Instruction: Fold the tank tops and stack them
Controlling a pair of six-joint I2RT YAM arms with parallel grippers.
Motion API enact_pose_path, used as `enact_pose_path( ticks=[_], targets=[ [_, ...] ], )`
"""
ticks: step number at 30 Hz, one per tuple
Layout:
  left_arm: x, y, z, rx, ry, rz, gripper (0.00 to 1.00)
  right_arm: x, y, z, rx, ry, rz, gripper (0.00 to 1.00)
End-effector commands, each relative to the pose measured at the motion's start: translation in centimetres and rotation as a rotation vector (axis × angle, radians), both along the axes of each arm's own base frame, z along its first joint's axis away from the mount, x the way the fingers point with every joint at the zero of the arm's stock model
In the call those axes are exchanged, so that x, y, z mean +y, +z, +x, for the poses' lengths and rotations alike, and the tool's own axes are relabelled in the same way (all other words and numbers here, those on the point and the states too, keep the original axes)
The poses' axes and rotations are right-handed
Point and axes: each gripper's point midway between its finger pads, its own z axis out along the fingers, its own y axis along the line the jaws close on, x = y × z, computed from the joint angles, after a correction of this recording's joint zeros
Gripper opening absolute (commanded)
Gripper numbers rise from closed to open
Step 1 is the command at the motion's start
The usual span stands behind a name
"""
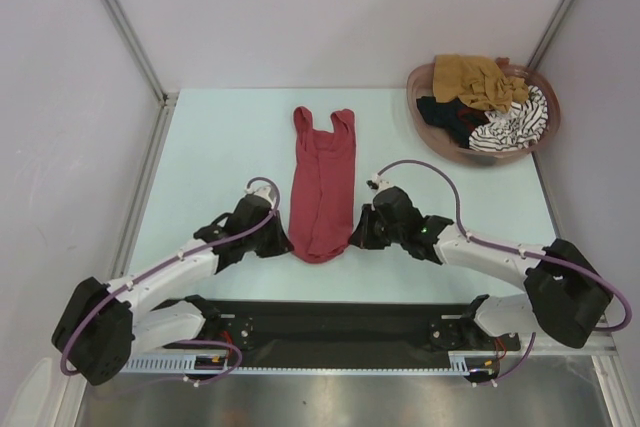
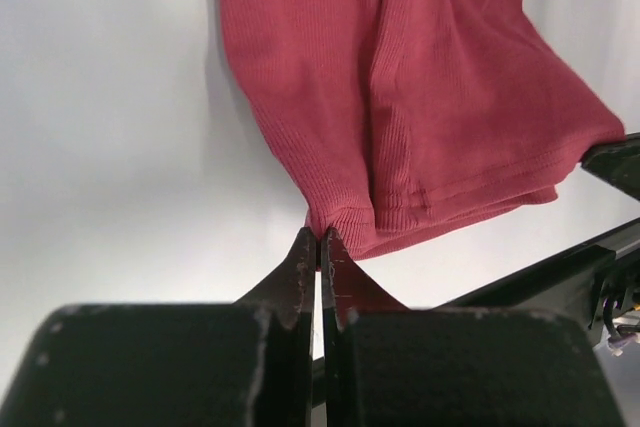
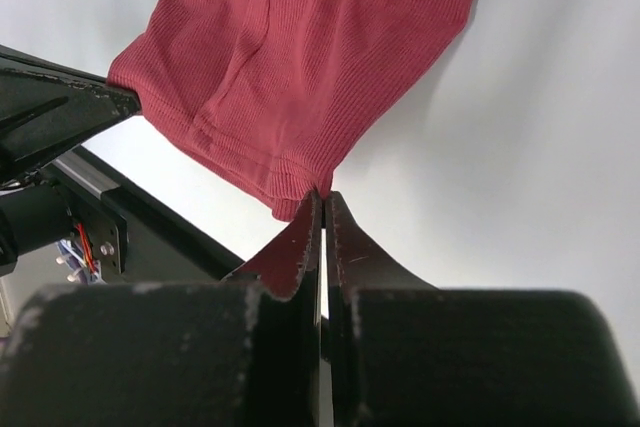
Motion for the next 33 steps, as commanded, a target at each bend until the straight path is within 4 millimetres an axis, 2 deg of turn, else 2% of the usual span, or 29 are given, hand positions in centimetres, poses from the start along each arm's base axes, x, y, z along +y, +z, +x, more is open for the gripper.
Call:
enact_pose_path(
  ticks=[1,6,10,19,21,23,24,26,27,28,30,31,32,33],
  targets=[
    [-0.6,1.3,1.0,-0.023,-0.018,0.012,0.0,0.9,1.4,0.8,-0.02,0.024,0.028,0.0],
    [-0.5,2.8,2.5,-0.062,-0.004,0.026,0.0,0.6,2.2,2.3,-0.032,0.014,0.034,0.0],
    [-0.1,3.1,3.8,-0.071,0.009,0.062,0.0,0.7,3.2,3.7,-0.051,0.009,0.045,0.0],
    [0.7,4.5,7.9,-0.098,0.046,0.079,0.0,0.5,4.4,7.3,-0.066,-0.023,0.056,0.0],
    [0.6,5.4,9.1,-0.119,0.052,0.072,0.0,0.4,5.2,8.6,-0.078,-0.032,0.058,0.0],
    [0.9,5.5,9.9,-0.115,0.058,0.087,0.0,0.4,5.2,9.5,-0.074,-0.037,0.054,0.0],
    [0.7,6.2,10.7,-0.132,0.061,0.083,0.0,0.6,6.0,10.3,-0.091,-0.035,0.059,0.0],
    [0.7,6.2,11.6,-0.129,0.067,0.093,0.0,0.3,5.6,11.4,-0.086,-0.046,0.039,0.0],
    [0.5,7.0,12.4,-0.143,0.071,0.087,0.0,0.5,6.5,12.3,-0.1,-0.051,0.044,0.0],
    [0.6,6.6,13.0,-0.132,0.079,0.093,0.0,0.5,5.9,12.8,-0.092,-0.049,0.03,0.0],
    [0.4,7.5,14.5,-0.148,0.09,0.084,0.0,0.1,6.0,14.0,-0.097,-0.065,0.023,0.0],
    [0.5,6.9,15.2,-0.132,0.101,0.096,0.0,0.4,6.8,14.9,-0.117,-0.062,0.03,0.0],
    [0.4,7.0,15.7,-0.132,0.105,0.098,0.0,0.4,6.3,15.5,-0.109,-0.066,0.019,0.0],
    [0.2,7.8,16.7,-0.148,0.108,0.092,0.0,0.1,6.0,16.0,-0.102,-0.074,0.008,0.0]
  ],
)
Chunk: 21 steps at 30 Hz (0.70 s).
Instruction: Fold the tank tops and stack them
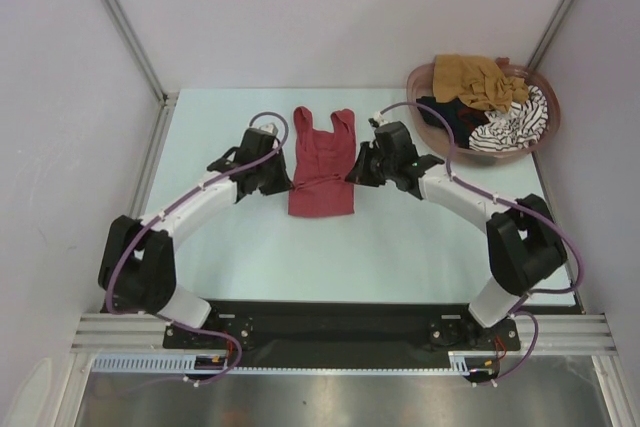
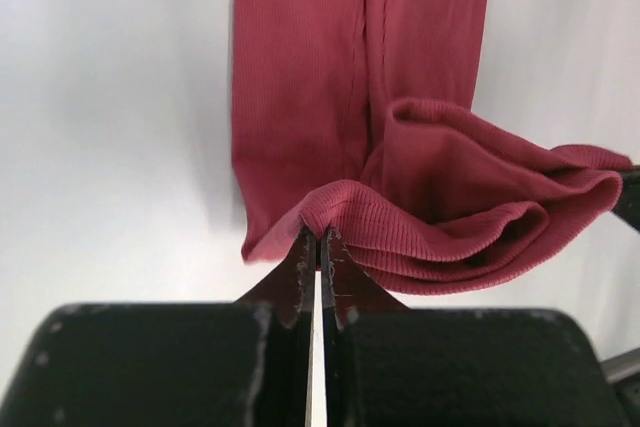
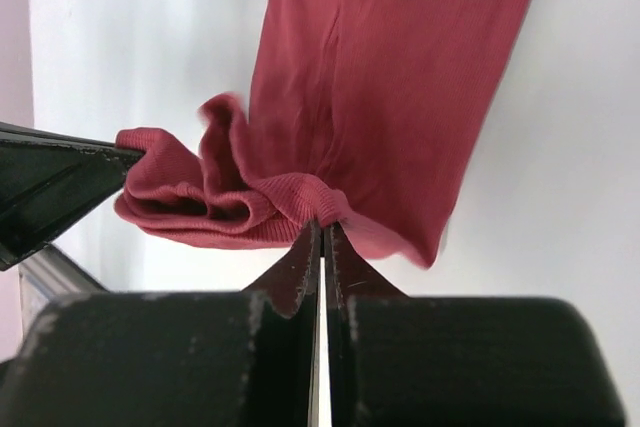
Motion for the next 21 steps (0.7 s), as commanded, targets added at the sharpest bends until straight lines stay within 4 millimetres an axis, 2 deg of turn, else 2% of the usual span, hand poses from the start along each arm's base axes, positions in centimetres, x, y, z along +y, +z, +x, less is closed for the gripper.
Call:
enact_pose_path(
  ticks=[1,3,5,6,7,8,9,12,14,21],
  targets=[
    [0.0,1.5,3.6,-0.05,0.016,0.015,0.0,0.1,1.7,2.9,-0.049,0.002,-0.008,0.0],
    [-0.1,2.4,5.1,-0.067,0.027,0.016,0.0,0.3,0.8,3.9,-0.036,0.002,-0.026,0.0],
    [0.1,2.0,6.2,-0.064,0.038,0.034,0.0,0.2,1.2,5.3,-0.045,-0.006,-0.025,0.0],
    [0.1,2.7,7.0,-0.08,0.044,0.037,0.0,0.2,0.4,5.8,-0.034,-0.011,-0.034,0.0],
    [0.3,2.0,7.5,-0.067,0.051,0.049,0.0,-0.1,0.1,6.4,-0.028,-0.021,-0.037,0.0],
    [0.3,2.6,8.2,-0.075,0.056,0.045,0.0,0.0,0.0,7.2,-0.03,-0.024,-0.032,0.0],
    [0.4,1.9,8.7,-0.06,0.06,0.053,0.0,0.0,-0.3,7.6,-0.026,-0.028,-0.031,0.0],
    [0.7,1.3,10.1,-0.05,0.069,0.063,0.0,-0.2,-0.5,9.0,-0.021,-0.041,-0.024,0.0],
    [1.0,0.8,10.7,-0.041,0.075,0.07,0.0,-0.2,-1.5,9.6,-0.006,-0.045,-0.028,0.0],
    [0.9,-1.7,13.1,-0.042,0.088,0.056,0.0,-0.5,-2.8,11.4,-0.001,-0.059,-0.006,0.0]
  ],
)
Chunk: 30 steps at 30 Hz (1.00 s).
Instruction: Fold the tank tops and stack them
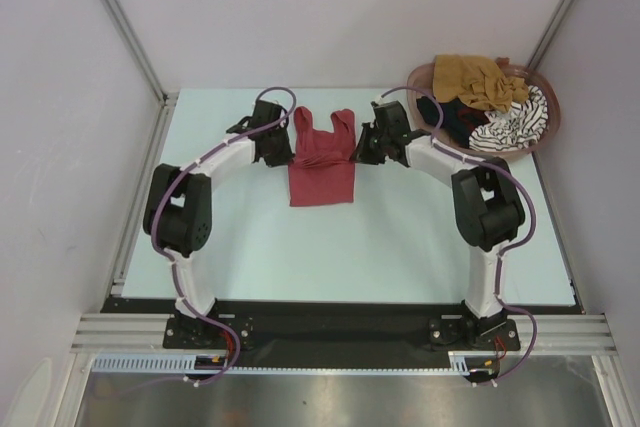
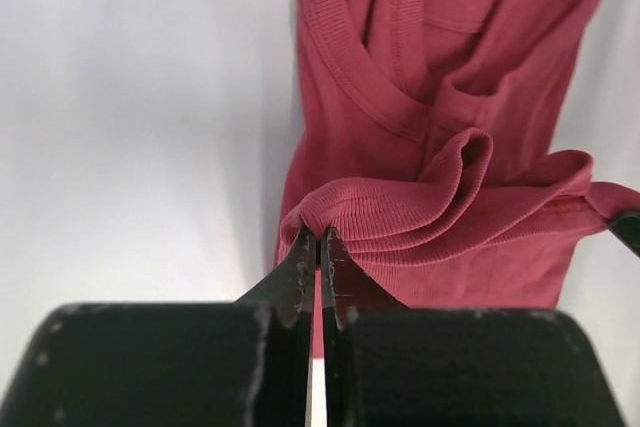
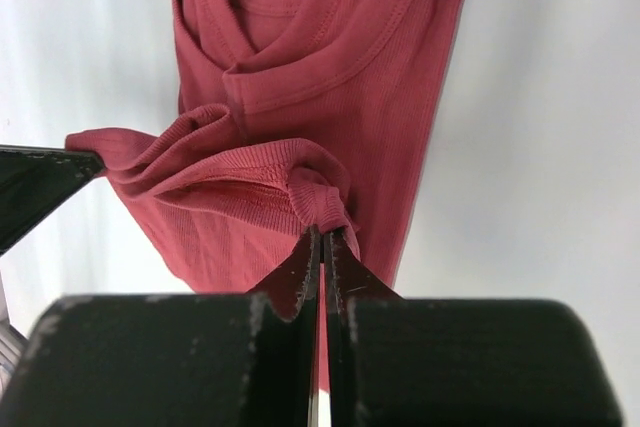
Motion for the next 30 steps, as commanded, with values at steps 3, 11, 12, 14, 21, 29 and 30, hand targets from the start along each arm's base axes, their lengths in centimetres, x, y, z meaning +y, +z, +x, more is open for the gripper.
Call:
enact_pose_path(
  ticks=[3,11,12,14,21,29,30],
  targets=[
    [-0.7,1.0,3.6,-0.113,-0.029,-0.046,0.0,0.4,1.5,2.8,-0.072,0.005,0.043,0.0],
    [-1.7,0.6,5.4,-0.141,-0.057,-0.065,0.0,0.0,1.0,4.6,-0.093,-0.004,0.054,0.0],
    [-1.8,0.4,5.4,-0.138,-0.058,-0.065,0.0,-0.1,0.7,4.7,-0.086,-0.006,0.054,0.0],
    [-1.9,0.4,5.6,-0.137,-0.062,-0.066,0.0,-0.3,0.6,5.0,-0.088,-0.013,0.059,0.0],
    [-1.2,-1.6,5.9,-0.087,-0.044,-0.037,0.19,-0.2,-1.3,5.5,-0.045,-0.012,0.059,0.14],
    [0.8,-0.5,4.6,-0.086,-0.004,0.029,0.74,-0.7,-0.4,4.5,-0.051,-0.022,0.082,0.53],
    [0.9,0.0,4.3,-0.097,-0.007,0.029,0.8,-0.7,0.2,4.2,-0.059,-0.019,0.084,0.55]
  ],
)
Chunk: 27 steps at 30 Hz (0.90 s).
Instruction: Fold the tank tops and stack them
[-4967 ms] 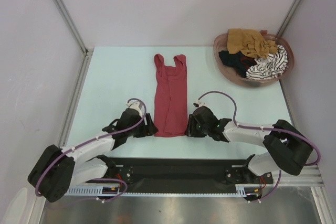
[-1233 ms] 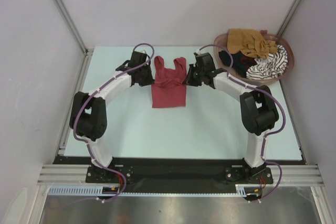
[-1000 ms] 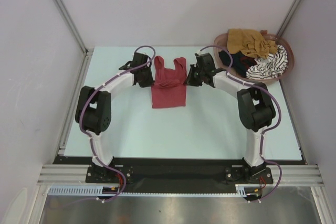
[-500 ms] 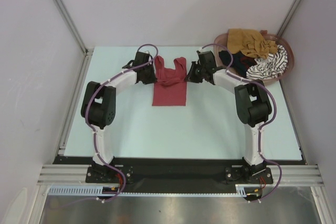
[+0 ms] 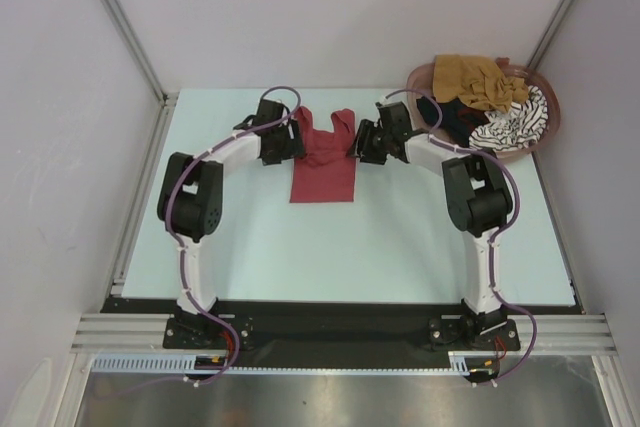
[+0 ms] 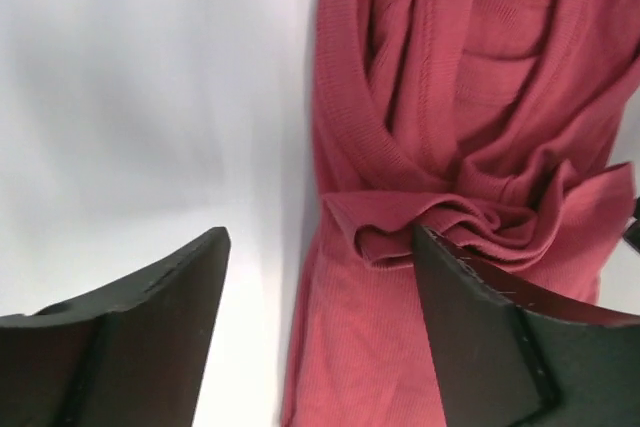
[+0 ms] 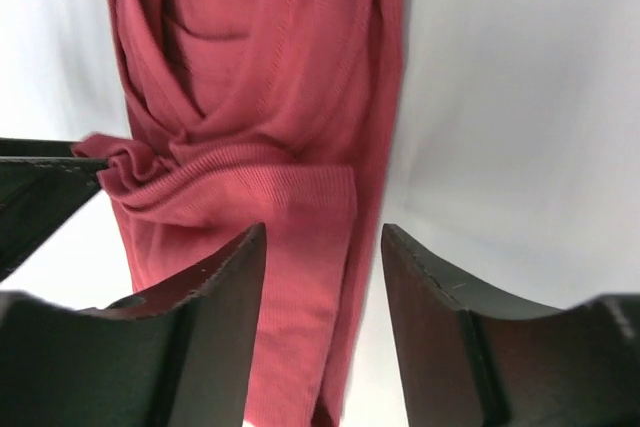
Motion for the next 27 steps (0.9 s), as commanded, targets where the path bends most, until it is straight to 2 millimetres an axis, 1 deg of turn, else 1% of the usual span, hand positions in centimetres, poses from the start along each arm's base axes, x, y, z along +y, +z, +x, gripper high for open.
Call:
enact_pose_path(
  ticks=[1,2,3,4,5,6,7,8,9,10,11,12,14,15,17,18,19,21,22,23,25,27],
  targets=[
    [1.5,4.3,0.2,-0.105,0.034,0.028,0.81,-0.1,4.2,-0.1,-0.085,0.003,0.042,0.57],
    [1.9,5.2,-0.6,-0.118,0.04,0.031,0.87,-0.3,3.9,-0.7,-0.077,0.004,0.042,0.57],
    [2.1,5.5,-1.0,-0.124,0.04,0.029,0.87,-0.2,5.3,-1.2,-0.096,0.009,0.056,0.6],
    [2.2,5.9,-1.4,-0.131,0.042,0.025,0.88,-0.2,5.6,-1.7,-0.1,0.015,0.062,0.61],
    [2.1,6.3,-1.8,-0.141,0.036,0.012,0.92,0.1,6.0,-2.3,-0.105,0.029,0.075,0.61],
    [2.2,6.5,-3.0,-0.142,0.035,0.004,0.94,-0.1,5.8,-3.4,-0.098,0.036,0.073,0.62],
    [2.3,6.6,-3.6,-0.143,0.035,-0.003,0.94,0.2,6.1,-4.1,-0.104,0.05,0.079,0.62],
    [2.4,6.7,-4.7,-0.147,0.033,-0.011,0.94,0.3,6.0,-4.8,-0.1,0.057,0.08,0.61],
    [2.3,6.7,-5.4,-0.147,0.032,-0.017,0.95,0.2,4.9,-6.0,-0.075,0.066,0.074,0.61],
    [2.4,6.5,-6.5,-0.148,0.031,-0.022,0.99,0.6,5.7,-6.7,-0.091,0.088,0.095,0.55],
    [2.4,6.4,-7.0,-0.15,0.03,-0.026,1.0,0.7,5.5,-7.3,-0.082,0.097,0.1,0.52],
    [1.2,6.3,-8.0,-0.137,-0.01,-0.063,1.0,0.7,4.8,-8.2,-0.06,0.106,0.099,0.52],
    [0.9,5.3,-9.7,-0.112,-0.026,-0.086,1.0,1.3,4.1,-9.3,-0.027,0.138,0.1,0.56],
    [0.4,4.9,-10.4,-0.097,-0.038,-0.111,1.0,1.5,3.7,-9.8,-0.011,0.15,0.097,0.58],
    [0.3,4.0,-11.5,-0.082,-0.052,-0.131,0.98,1.9,2.9,-11.2,0.009,0.169,0.082,0.58],
    [0.3,3.7,-11.7,-0.079,-0.053,-0.136,0.97,1.9,2.7,-11.5,0.01,0.17,0.082,0.59],
    [0.1,3.4,-12.1,-0.072,-0.067,-0.148,0.97,1.8,1.9,-12.3,0.021,0.171,0.08,0.6],
    [0.0,2.7,-12.5,-0.061,-0.079,-0.15,0.96,1.7,1.4,-13.2,0.039,0.174,0.077,0.61],
    [-0.1,2.4,-12.7,-0.053,-0.087,-0.154,0.96,2.0,1.6,-13.0,0.014,0.176,0.088,0.62],
    [-0.1,1.9,-12.9,-0.043,-0.094,-0.151,0.96,1.9,1.1,-13.4,0.026,0.179,0.086,0.62],
    [-0.3,1.6,-13.2,-0.039,-0.105,-0.161,0.96,1.9,0.7,-13.5,0.028,0.18,0.084,0.59],
    [-0.5,1.2,-13.3,-0.035,-0.111,-0.172,0.96,1.6,-0.2,-13.5,0.044,0.167,0.08,0.52]
  ],
)
